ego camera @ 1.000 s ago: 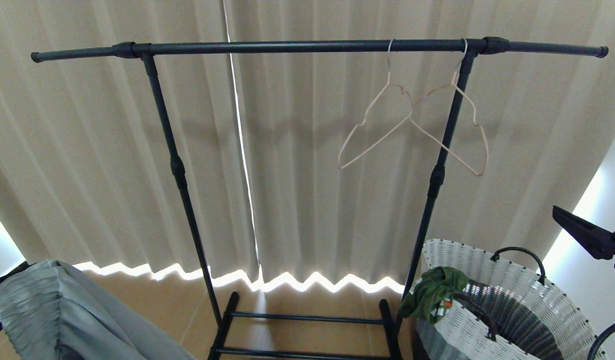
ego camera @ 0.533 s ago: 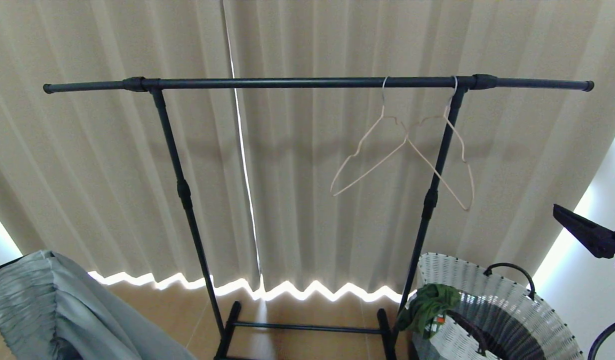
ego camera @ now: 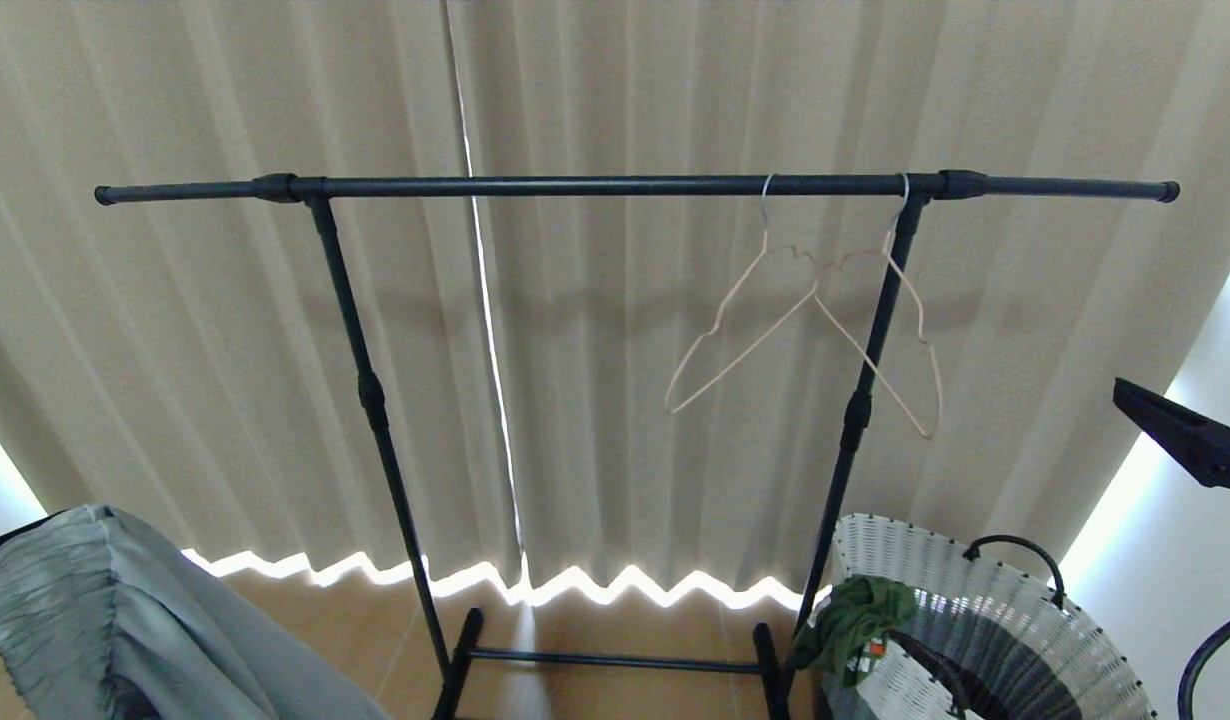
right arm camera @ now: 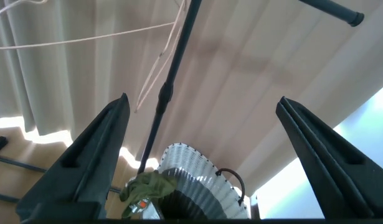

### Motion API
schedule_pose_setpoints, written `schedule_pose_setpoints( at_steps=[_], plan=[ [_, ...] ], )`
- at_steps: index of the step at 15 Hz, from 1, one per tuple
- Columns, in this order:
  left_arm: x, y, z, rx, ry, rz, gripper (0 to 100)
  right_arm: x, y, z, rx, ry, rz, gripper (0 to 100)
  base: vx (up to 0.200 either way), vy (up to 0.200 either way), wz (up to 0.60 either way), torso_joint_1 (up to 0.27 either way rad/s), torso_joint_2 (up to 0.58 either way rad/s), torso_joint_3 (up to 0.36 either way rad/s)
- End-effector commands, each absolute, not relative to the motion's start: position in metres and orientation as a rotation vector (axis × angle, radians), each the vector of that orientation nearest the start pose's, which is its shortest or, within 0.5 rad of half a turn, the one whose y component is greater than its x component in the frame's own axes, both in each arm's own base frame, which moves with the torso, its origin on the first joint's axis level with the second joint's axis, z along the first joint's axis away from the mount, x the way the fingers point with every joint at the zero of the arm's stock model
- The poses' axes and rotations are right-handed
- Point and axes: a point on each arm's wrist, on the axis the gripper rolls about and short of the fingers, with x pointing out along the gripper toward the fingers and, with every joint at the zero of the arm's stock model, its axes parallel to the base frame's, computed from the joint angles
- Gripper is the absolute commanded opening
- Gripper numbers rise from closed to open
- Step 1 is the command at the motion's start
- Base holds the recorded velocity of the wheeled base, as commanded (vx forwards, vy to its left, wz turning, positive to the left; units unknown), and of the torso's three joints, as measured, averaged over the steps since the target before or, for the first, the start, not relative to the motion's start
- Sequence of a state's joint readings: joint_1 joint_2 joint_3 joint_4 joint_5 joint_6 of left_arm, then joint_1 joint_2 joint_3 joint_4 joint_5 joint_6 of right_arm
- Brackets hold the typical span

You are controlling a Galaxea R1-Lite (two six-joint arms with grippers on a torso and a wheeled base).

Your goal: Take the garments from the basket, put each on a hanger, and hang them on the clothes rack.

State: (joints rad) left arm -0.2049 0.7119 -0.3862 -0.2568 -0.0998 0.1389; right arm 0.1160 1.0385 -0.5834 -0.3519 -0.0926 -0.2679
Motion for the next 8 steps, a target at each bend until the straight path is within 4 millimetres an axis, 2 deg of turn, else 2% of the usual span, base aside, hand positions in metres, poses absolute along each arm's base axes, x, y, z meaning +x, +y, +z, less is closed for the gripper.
schedule_pose_setpoints(
  at_steps=[1, 8],
  plan=[
    [0.0635, -0.0154, 0.2041, 0.144, 0.051, -0.308, 0, 0.1398, 0.0143, 0.2392, -0.278, 0.1, 0.038, 100, 0.0, 0.0, 0.0, 0.0, 0.0, 0.0],
    [0.0647, -0.0156, 0.2026, 0.146, 0.061, -0.307, 0, 0.1419, 0.0145, 0.2373, -0.279, 0.112, 0.04, 100, 0.2, 0.0, 0.0, 0.002, 0.0, 0.002]
  ],
)
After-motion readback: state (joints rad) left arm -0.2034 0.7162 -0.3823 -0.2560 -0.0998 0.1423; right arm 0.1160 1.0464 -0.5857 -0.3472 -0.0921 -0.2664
